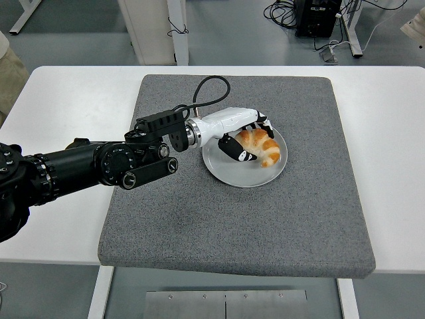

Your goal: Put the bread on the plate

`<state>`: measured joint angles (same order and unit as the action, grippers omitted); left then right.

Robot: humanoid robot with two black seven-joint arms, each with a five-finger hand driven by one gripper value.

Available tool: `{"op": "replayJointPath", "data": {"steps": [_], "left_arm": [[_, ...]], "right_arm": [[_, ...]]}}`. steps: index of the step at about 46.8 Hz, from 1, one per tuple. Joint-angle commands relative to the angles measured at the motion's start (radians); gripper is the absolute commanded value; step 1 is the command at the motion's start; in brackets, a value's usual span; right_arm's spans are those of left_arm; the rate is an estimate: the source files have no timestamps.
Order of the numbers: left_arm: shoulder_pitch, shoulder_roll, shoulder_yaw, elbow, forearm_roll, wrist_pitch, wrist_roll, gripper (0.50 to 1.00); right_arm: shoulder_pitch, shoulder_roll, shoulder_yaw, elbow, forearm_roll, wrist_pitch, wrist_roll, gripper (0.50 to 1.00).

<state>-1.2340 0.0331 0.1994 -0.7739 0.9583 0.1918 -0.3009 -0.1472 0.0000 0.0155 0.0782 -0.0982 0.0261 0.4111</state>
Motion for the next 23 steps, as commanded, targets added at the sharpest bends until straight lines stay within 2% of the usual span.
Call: {"op": "replayJointPath", "data": {"steps": [1,10,23], "left_arm": [[0.004,0.001,0.008,0.002,0.0,0.002,-0.003,0.5],[0.014,0.001,0.026,0.007,0.0,0.031,-0.003,0.5],[0.018,0.001,0.028,0.01,0.0,0.034,-0.003,0.5]], "right_arm": [[0.0,0.0,0.0,0.0,0.0,0.0,0.0,1.0],[0.0,0.0,0.0,0.0,0.0,0.0,0.0,1.0],[0.0,0.0,0.0,0.0,0.0,0.0,0.0,1.0]]}}
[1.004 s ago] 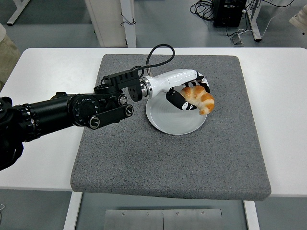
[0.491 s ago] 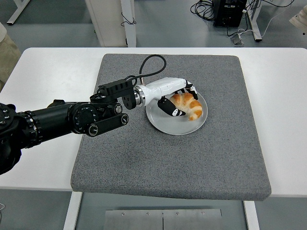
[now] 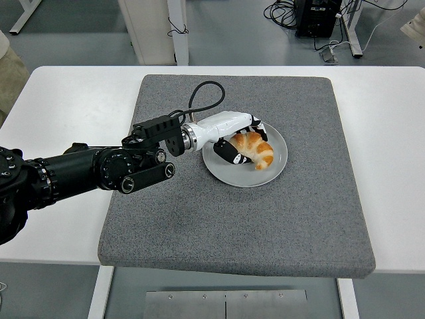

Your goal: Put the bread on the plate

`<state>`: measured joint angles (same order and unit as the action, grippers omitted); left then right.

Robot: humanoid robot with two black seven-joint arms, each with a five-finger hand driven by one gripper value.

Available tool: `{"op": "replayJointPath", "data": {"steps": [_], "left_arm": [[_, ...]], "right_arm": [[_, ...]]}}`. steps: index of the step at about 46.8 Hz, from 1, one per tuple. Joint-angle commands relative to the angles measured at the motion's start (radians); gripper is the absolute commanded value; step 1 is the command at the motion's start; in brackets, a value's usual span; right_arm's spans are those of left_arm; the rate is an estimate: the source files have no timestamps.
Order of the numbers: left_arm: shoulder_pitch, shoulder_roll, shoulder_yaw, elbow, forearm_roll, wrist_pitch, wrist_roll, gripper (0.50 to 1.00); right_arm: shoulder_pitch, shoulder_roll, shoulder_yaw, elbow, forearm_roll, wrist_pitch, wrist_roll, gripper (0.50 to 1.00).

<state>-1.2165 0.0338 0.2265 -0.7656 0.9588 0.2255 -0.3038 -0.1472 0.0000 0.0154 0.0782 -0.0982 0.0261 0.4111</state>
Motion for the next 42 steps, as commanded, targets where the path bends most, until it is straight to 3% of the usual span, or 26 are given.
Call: {"op": "replayJointPath", "data": {"steps": [1,19,27,32,39,42], "left_arm": [[0.0,0.0,0.002,0.002,-0.002,0.0,0.0,0.5],[0.014,0.0,0.002,0.017,-0.002,0.002,0.0,0.5],[0.012,0.0,-0.001,0.019,-0.012,0.002,0.031,0.5],[0.006,0.0,-0.001,0.017,-0.015,0.002,0.049,0.591],[-0.001,0.006,-0.004,0.009,-0.018,0.0,0.043,0.884],[-0.003,0.015,-0.006,-0.008,-0.018,0.0,0.038,0.958]], "right_arm": [[0.0,0.0,0.0,0.0,0.0,0.0,0.0,1.0],[0.0,0.0,0.0,0.0,0.0,0.0,0.0,1.0],[0.0,0.0,0.001,0.0,0.0,0.0,0.0,1.0],[0.0,0.0,0.001,0.0,0.0,0.0,0.0,1.0],[0.0,0.0,0.0,0.0,0.0,0.0,0.0,1.0],[0.0,0.0,0.0,0.0,0.0,0.0,0.0,1.0]]}}
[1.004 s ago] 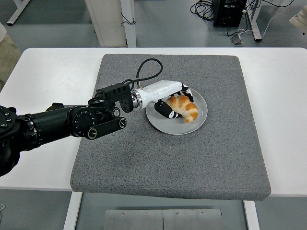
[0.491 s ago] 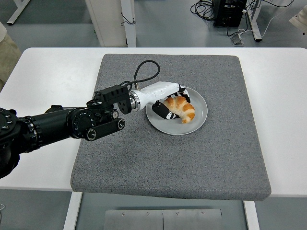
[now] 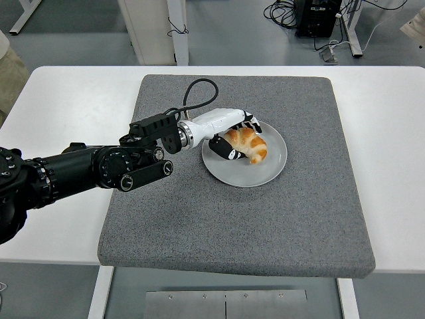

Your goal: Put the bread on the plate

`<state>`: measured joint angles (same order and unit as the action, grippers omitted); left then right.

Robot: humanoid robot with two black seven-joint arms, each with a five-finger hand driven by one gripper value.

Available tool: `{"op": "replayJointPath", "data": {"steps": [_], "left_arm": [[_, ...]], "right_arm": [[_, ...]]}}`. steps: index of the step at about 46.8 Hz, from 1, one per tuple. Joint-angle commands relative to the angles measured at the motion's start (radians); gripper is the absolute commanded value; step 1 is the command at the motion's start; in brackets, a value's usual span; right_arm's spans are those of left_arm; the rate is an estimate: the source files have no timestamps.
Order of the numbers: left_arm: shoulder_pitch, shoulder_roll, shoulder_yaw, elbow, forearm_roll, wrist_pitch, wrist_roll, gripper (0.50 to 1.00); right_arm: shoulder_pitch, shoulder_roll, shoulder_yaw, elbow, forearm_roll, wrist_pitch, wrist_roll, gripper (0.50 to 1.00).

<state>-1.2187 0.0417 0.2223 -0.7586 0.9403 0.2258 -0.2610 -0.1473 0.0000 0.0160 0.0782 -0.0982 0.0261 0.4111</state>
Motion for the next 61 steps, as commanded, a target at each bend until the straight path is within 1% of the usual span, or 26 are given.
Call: {"op": "replayJointPath", "data": {"steps": [1,10,16,21,25,28,36,50,61], "left_arm": [[-0.001,0.01,-0.001,-0.018,0.0,0.0,-0.004,0.964],[-0.001,0.032,-0.006,-0.028,0.0,-0.002,-0.012,0.969],[-0.008,0.046,-0.012,-0.036,-0.003,-0.006,-0.082,0.969],[-0.016,0.064,-0.056,-0.044,-0.005,-0.006,-0.116,0.969],[-0.019,0.079,-0.109,-0.064,-0.005,-0.008,-0.129,0.971],[-0.022,0.098,-0.133,-0.08,-0.005,-0.01,-0.127,0.971],[-0.05,0.148,-0.147,-0.146,-0.017,-0.011,-0.119,0.971],[-0.125,0.159,-0.155,-0.148,-0.216,-0.016,-0.109,0.971],[-0.137,0.167,-0.173,-0.134,-0.403,-0.033,-0.081,0.971]], "right_arm": [[0.0,0.0,-0.001,0.0,0.0,0.0,0.0,1.0],[0.0,0.0,-0.001,0.0,0.0,0.0,0.0,1.0],[0.0,0.0,-0.001,0.0,0.0,0.0,0.0,1.0],[0.0,0.0,-0.001,0.0,0.0,0.0,0.0,1.0],[0.0,0.0,-0.001,0.0,0.0,0.0,0.0,1.0],[0.0,0.0,-0.001,0.0,0.0,0.0,0.0,1.0],[0.0,0.0,-0.001,0.0,0.0,0.0,0.0,1.0],[0.0,0.0,-0.001,0.0,0.0,0.0,0.0,1.0],[0.0,0.0,-0.001,0.0,0.0,0.0,0.0,1.0]]}}
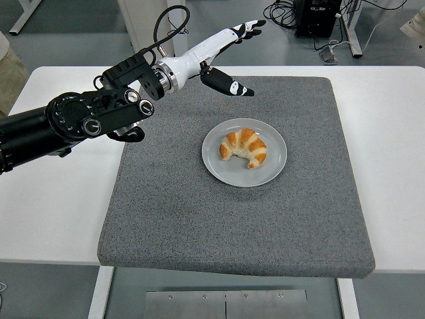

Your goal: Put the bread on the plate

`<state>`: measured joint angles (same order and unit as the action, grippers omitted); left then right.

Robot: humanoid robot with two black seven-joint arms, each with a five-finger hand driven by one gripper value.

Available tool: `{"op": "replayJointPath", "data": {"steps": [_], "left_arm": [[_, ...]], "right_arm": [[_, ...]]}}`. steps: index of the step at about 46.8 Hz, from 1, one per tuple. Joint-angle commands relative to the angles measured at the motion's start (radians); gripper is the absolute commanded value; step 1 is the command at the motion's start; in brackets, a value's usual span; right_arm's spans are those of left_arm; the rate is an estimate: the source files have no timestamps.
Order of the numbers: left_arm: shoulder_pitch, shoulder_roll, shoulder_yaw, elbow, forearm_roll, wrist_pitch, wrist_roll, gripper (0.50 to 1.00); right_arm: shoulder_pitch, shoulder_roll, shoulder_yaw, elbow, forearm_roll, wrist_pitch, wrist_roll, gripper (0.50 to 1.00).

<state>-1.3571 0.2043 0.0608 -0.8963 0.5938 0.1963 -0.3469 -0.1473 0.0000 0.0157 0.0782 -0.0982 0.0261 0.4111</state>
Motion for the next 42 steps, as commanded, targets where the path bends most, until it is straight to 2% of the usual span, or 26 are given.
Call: {"op": "replayJointPath", "data": {"steps": [1,7,12,22,28,36,42], "left_arm": [[0.001,0.007,-0.018,0.005,-0.075,-0.005,0.005,0.971],[0.013,0.047,-0.055,0.016,-0.158,-0.012,0.003,0.971],[0.042,0.049,-0.11,0.059,-0.189,-0.025,-0.001,0.971],[0.125,0.021,-0.295,0.183,-0.233,-0.112,-0.004,0.972],[0.162,0.009,-0.378,0.215,-0.25,-0.163,-0.004,0.972],[0.203,0.02,-0.427,0.224,-0.255,-0.164,-0.014,0.972],[0.237,0.018,-0.478,0.28,-0.269,-0.175,-0.038,0.972]], "right_arm": [[0.0,0.0,0.0,0.0,0.0,0.0,0.0,1.0],[0.0,0.0,0.001,0.0,0.0,0.0,0.0,1.0],[0.0,0.0,0.0,0.0,0.0,0.0,0.0,1.0],[0.0,0.0,0.0,0.0,0.0,0.0,0.0,1.0],[0.0,0.0,0.0,0.0,0.0,0.0,0.0,1.0],[0.0,0.0,0.0,0.0,0.0,0.0,0.0,1.0],[0.0,0.0,0.0,0.0,0.0,0.0,0.0,1.0]]}}
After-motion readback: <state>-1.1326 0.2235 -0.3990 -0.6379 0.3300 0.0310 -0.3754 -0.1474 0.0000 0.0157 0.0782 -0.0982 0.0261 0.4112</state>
